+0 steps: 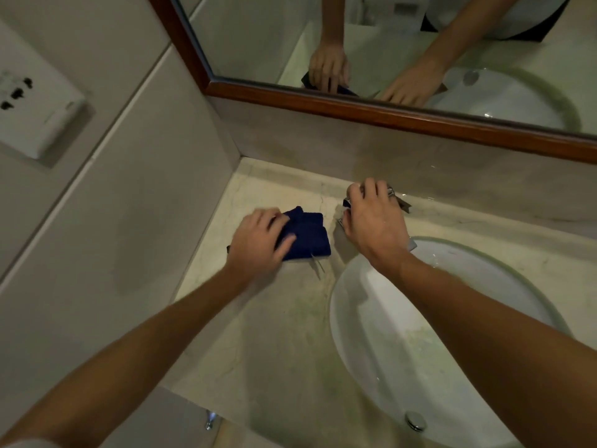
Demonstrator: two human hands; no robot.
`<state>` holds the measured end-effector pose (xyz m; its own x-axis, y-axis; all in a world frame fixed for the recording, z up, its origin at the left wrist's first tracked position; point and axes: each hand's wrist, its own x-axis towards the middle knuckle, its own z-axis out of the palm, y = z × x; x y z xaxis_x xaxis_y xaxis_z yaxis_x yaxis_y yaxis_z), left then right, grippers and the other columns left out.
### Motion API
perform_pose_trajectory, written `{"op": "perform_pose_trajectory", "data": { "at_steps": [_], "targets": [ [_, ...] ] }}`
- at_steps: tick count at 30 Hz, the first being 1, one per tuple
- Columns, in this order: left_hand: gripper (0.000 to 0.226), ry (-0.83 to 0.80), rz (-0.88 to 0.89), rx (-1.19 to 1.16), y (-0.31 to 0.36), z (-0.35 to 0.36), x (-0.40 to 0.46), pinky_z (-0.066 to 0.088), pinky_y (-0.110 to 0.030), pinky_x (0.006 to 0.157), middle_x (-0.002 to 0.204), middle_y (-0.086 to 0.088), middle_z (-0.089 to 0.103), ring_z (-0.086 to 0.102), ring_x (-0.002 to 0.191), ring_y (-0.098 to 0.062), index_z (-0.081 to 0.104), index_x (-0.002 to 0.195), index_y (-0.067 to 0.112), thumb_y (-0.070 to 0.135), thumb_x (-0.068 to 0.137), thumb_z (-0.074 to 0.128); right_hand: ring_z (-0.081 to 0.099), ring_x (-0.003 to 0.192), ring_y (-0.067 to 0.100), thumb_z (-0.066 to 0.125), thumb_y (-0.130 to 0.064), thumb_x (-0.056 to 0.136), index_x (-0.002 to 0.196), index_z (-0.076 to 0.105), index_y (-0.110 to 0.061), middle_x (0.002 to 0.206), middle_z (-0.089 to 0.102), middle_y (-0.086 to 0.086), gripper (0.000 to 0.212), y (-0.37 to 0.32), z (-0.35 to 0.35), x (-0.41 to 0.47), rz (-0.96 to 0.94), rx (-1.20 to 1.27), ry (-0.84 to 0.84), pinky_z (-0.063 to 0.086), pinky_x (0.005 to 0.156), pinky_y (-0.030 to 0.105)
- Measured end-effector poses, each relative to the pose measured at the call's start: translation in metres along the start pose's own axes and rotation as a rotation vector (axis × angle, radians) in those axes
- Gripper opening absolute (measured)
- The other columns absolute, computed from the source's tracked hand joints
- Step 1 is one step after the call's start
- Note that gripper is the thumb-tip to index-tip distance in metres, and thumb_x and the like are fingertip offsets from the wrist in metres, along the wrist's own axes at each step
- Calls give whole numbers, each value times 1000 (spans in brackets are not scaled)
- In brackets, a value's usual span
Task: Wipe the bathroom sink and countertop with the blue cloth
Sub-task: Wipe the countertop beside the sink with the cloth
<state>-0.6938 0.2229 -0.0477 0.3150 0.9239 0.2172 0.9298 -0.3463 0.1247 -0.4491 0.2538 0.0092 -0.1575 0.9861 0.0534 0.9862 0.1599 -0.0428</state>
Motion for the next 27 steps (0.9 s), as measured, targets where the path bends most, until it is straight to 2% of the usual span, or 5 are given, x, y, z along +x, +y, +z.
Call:
{"op": "perform_pose_trajectory", "data": {
  "at_steps": [3,13,22,24,27],
  "targets": [
    [59,-106,-106,21,21,33,-35,40,-48,109,145,-11,53,48,129,-33,54,142,16,56,98,54,52,110,30,53,-34,98,119,55,-11,117,55,14,31,0,1,1,5,3,-16,53,86,42],
    [49,-45,-275,109,34,75,65,43,-42,83,121,-3,64,58,105,-28,65,119,24,62,89,55,51,108,29,54,-31,97,117,55,-12,115,55,12,27,0,5,3,13,17,-2,51,82,42],
    [51,-147,113,-197,25,70,127,36,-42,101,137,-4,56,50,126,-25,60,137,24,55,98,49,51,109,30,54,-32,95,117,54,-13,119,54,13,29,0,7,4,21,5,-16,52,82,42],
    [52,-66,85,-141,9,66,118,35,-43,107,139,-5,53,47,128,-23,57,140,24,55,101,44,51,110,30,53,-33,96,118,53,-13,120,54,12,29,0,8,4,17,9,-17,52,83,42],
    [49,-3,-66,-155,-3,72,109,41,-42,96,123,-5,57,53,113,-23,64,128,22,58,98,49,50,111,29,52,-32,97,120,52,-14,121,53,11,30,1,8,4,24,13,-17,51,84,42]
  ]
}}
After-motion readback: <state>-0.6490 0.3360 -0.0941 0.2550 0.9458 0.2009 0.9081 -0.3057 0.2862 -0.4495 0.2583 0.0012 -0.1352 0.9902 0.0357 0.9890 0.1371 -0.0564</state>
